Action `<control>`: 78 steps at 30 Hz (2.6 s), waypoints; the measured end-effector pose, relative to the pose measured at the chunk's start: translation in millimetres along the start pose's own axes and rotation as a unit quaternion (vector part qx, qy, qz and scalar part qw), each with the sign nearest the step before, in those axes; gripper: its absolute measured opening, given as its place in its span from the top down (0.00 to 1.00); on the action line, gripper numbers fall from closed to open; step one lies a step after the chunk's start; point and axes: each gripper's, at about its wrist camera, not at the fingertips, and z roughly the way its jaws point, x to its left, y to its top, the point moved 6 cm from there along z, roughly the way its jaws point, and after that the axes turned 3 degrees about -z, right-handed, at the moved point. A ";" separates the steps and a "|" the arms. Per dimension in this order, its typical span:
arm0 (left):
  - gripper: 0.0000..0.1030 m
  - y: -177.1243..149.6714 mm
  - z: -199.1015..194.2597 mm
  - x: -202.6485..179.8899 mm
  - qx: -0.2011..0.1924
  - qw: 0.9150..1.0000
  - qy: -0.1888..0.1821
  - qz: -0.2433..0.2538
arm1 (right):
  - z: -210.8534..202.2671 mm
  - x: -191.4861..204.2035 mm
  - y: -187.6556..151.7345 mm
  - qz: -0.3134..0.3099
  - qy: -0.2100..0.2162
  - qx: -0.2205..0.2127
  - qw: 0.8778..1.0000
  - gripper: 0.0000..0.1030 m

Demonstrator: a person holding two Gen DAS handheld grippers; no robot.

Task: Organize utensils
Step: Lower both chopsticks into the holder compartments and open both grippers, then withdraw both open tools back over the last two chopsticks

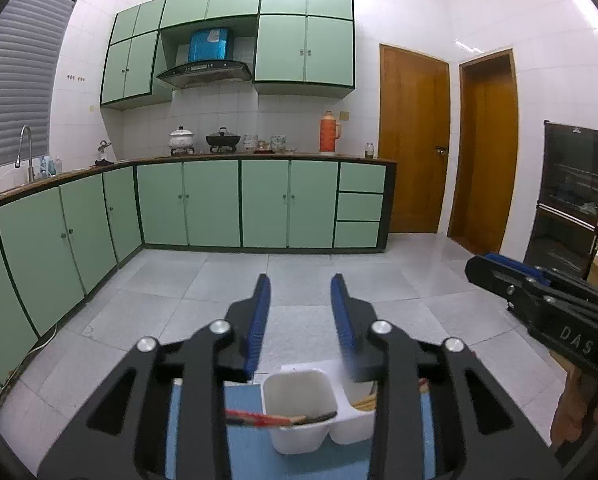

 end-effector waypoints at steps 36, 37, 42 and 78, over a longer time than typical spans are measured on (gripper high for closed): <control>0.12 -249.0 -161.9 21.3 0.180 0.982 0.048 -0.006 | -152.3 54.4 -280.9 0.022 -0.036 0.197 0.979 0.16; 0.12 -252.5 -162.5 21.6 0.184 0.982 0.050 -0.006 | -152.5 57.4 -286.2 0.020 -0.033 0.203 0.978 0.18; 0.12 -267.5 -164.8 28.8 0.203 0.977 0.058 -0.011 | -154.9 68.4 -304.8 0.003 -0.028 0.222 0.975 0.29; 0.12 -286.1 -169.9 19.9 0.224 0.973 0.057 -0.019 | -133.6 86.4 -314.3 -0.009 -0.010 0.239 0.971 0.91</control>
